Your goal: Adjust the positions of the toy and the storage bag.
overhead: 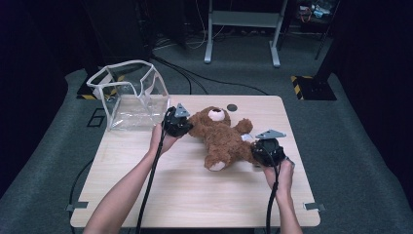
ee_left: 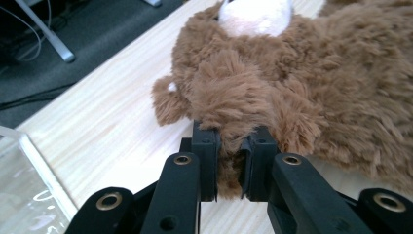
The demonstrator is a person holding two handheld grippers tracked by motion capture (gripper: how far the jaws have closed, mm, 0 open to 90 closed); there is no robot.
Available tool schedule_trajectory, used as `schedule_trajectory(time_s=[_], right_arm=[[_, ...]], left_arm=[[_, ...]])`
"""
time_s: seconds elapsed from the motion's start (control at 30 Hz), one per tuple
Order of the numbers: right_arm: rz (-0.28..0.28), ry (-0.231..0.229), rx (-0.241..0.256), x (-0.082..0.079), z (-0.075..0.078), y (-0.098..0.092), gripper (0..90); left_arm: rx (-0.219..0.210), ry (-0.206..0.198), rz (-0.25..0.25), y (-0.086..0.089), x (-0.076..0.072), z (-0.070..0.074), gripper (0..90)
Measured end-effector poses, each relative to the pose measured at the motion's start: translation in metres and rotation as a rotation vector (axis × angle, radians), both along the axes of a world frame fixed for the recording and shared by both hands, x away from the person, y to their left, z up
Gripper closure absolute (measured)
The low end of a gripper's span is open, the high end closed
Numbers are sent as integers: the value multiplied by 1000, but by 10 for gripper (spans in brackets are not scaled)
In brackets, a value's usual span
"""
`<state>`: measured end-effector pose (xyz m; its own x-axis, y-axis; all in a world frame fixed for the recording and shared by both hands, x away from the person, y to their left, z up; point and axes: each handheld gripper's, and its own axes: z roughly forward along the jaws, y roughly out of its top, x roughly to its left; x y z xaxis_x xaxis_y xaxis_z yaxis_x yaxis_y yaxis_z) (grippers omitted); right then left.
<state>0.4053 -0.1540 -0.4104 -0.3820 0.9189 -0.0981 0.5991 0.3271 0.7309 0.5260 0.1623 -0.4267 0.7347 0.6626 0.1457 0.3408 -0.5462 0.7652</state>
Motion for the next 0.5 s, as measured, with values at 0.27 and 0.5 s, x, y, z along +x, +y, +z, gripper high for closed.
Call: schedule_trajectory(time_s=[0.27, 0.5], right_arm=[[63, 68, 29, -15, -26, 18, 725], [91, 83, 58, -14, -33, 24, 706]], left_arm=[[-19, 89, 50, 3, 13, -22, 787], [-99, 185, 157, 18, 12, -31, 545]])
